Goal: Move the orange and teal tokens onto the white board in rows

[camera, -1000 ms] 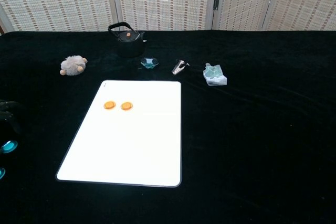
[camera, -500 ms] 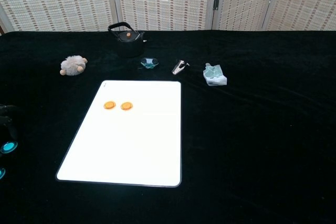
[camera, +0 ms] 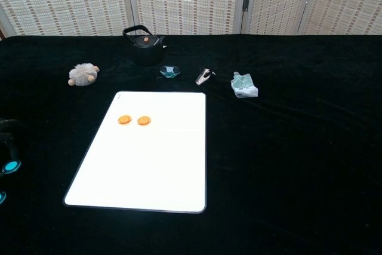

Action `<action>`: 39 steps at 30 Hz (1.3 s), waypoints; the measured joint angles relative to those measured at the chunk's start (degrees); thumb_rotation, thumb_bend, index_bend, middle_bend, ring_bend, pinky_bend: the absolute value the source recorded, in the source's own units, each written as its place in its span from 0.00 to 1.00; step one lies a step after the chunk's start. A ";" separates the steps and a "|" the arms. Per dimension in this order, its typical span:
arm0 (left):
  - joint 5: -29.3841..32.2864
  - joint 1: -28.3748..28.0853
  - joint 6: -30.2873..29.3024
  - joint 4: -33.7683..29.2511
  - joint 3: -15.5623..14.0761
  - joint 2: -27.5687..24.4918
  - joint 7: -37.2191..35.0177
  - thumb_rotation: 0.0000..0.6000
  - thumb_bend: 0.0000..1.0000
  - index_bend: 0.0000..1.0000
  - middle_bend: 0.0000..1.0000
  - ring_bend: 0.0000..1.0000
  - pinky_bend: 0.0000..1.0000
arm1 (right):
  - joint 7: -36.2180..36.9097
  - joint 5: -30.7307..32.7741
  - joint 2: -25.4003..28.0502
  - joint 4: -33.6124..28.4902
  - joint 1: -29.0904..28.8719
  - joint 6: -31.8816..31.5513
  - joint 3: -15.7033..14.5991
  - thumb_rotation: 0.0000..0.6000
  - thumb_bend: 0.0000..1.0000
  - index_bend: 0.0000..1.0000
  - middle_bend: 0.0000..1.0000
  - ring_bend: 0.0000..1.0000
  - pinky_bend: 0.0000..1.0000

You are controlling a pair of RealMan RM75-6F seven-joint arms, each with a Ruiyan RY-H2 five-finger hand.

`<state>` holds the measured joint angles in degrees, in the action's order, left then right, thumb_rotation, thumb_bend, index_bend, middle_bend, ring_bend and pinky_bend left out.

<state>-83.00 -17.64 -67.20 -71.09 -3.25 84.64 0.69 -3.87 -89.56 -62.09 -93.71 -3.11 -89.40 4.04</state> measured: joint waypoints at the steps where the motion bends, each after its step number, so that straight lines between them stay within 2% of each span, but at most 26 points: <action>1: -0.10 0.00 -0.04 0.01 0.06 0.05 -0.09 1.00 0.42 0.49 0.11 0.01 0.00 | -0.02 -0.01 0.00 -0.01 0.00 -0.01 0.01 1.00 0.45 0.00 0.00 0.08 0.01; 9: -1.33 -0.79 -0.82 -1.12 1.16 -0.69 -0.38 1.00 0.42 0.49 0.11 0.01 0.00 | -0.09 0.01 0.01 -0.03 0.03 -0.10 0.06 1.00 0.45 0.00 0.00 0.08 0.01; 16: -2.56 -3.72 -0.31 -4.69 3.25 -2.33 0.68 1.00 0.42 0.49 0.11 0.01 0.00 | 0.32 0.21 -0.05 0.32 0.17 -0.27 0.11 1.00 0.45 0.00 0.00 0.07 0.01; 22: -3.58 -8.36 3.49 -8.13 5.11 -2.59 1.55 1.00 0.42 0.49 0.11 0.01 0.00 | 0.98 0.42 -0.16 0.91 0.25 -0.27 0.14 1.00 0.45 0.00 0.00 0.07 0.01; 29: -3.91 -14.32 9.40 -10.83 7.01 -0.36 4.34 1.00 0.42 0.48 0.11 0.01 0.00 | 1.68 0.91 -0.15 1.56 0.52 -0.23 0.11 1.00 0.45 0.00 0.00 0.07 0.01; 39: -1.23 -17.50 13.65 -11.12 7.34 2.21 7.49 1.00 0.42 0.47 0.11 0.01 0.00 | 2.67 1.45 -0.33 2.48 1.00 -0.33 0.00 1.00 0.45 0.00 0.00 0.07 0.01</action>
<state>-84.23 -35.14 -53.55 -82.20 4.09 86.85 8.18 -1.20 -88.11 -62.42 -91.22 -2.11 -89.74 4.04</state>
